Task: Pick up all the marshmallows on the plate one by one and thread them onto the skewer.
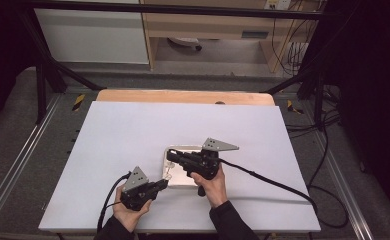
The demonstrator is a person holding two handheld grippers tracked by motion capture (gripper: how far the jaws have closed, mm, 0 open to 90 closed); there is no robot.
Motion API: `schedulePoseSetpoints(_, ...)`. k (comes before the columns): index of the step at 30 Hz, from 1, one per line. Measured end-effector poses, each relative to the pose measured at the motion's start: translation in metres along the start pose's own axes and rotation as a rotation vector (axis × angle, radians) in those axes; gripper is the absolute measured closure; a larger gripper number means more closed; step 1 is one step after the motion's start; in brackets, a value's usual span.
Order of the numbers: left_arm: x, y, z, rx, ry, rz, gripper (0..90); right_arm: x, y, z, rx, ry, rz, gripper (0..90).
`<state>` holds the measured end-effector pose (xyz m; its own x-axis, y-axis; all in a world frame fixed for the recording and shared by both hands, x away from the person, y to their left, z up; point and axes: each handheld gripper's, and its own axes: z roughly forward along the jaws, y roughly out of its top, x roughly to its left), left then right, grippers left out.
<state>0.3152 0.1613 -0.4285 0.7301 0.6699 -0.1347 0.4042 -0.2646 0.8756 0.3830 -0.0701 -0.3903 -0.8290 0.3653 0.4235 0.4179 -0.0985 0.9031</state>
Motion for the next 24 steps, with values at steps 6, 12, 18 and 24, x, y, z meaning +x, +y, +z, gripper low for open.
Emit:
schedulePoseSetpoints(6, 0.001, -0.001, 0.0, 0.01, 0.004, 0.004, 89.3, 0.0, -0.002, 0.001, 0.005, 0.002, 0.004, 81.7)
schedulePoseSetpoints(12, 0.001, 0.0, 0.0, 0.011, 0.004, 0.003, 89.3, -0.001, -0.004, 0.001, 0.006, 0.009, 0.008, 81.7)
schedulePoseSetpoints(18, 0.001, -0.001, 0.0, 0.017, 0.001, 0.0, 89.3, -0.001, -0.007, 0.002, 0.008, 0.01, 0.01, 81.8)
schedulePoseSetpoints(24, 0.002, 0.0, 0.0, 0.009, 0.0, 0.003, 89.3, -0.003, -0.011, 0.001, 0.01, 0.007, 0.016, 81.9)
